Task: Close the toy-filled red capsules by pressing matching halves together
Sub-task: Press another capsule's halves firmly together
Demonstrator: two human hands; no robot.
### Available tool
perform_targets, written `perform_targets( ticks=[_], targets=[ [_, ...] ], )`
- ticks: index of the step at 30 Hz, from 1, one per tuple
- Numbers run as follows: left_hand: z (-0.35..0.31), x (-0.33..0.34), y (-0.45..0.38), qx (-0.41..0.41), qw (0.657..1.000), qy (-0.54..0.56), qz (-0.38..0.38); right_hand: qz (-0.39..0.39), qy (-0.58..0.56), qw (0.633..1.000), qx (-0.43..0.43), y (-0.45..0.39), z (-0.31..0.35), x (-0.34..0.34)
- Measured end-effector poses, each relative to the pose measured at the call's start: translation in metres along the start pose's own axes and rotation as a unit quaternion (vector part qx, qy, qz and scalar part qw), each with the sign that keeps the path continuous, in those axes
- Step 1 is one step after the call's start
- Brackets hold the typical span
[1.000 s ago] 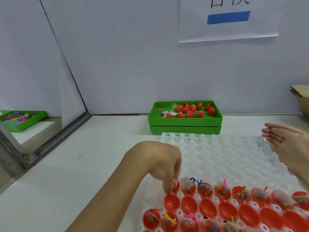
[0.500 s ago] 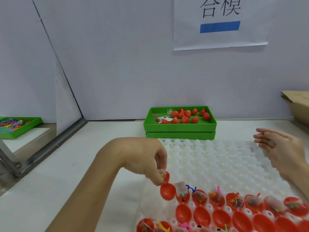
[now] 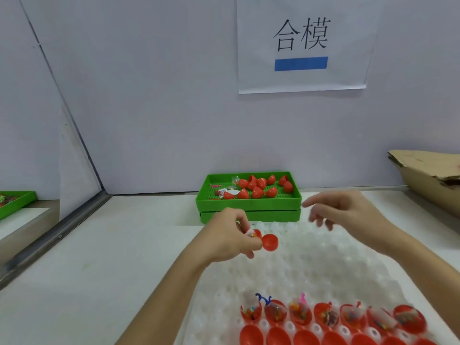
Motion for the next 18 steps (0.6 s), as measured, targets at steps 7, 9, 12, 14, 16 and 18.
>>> perform_targets(
  ticks=[7,9,12,14,16,18],
  targets=[
    [0.011,0.009,-0.002,0.030,0.998,0.011,-0.060,0.217,-0.019,0.975,0.045,0.011,-0.003,0.066],
    [0.010,0.009,-0.002,0.040,0.997,0.022,-0.066,0.206,-0.036,0.977,0.043,0.011,-0.004,0.065],
    [0.009,0.010,-0.003,0.051,0.996,0.021,-0.073,0.194,-0.054,0.979,0.043,0.009,-0.006,0.063],
    [0.008,0.011,-0.004,0.057,0.995,0.012,-0.076,0.192,-0.057,0.979,0.041,0.009,-0.007,0.065],
    [0.007,0.012,-0.004,0.063,0.995,0.012,-0.080,0.187,-0.065,0.979,0.042,0.009,-0.010,0.066],
    [0.005,0.013,-0.004,0.071,0.994,0.027,-0.083,0.175,-0.079,0.980,0.047,0.008,-0.012,0.063]
  ],
)
Point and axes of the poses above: each hand's wrist, its own y-axis away from the middle knuckle, its own x-axis out of the palm, z = x × y, the point moved 8 cm from there along -y, towards the middle knuckle, and after that the axes turned 6 degrees about x, right-handed, at the moved point
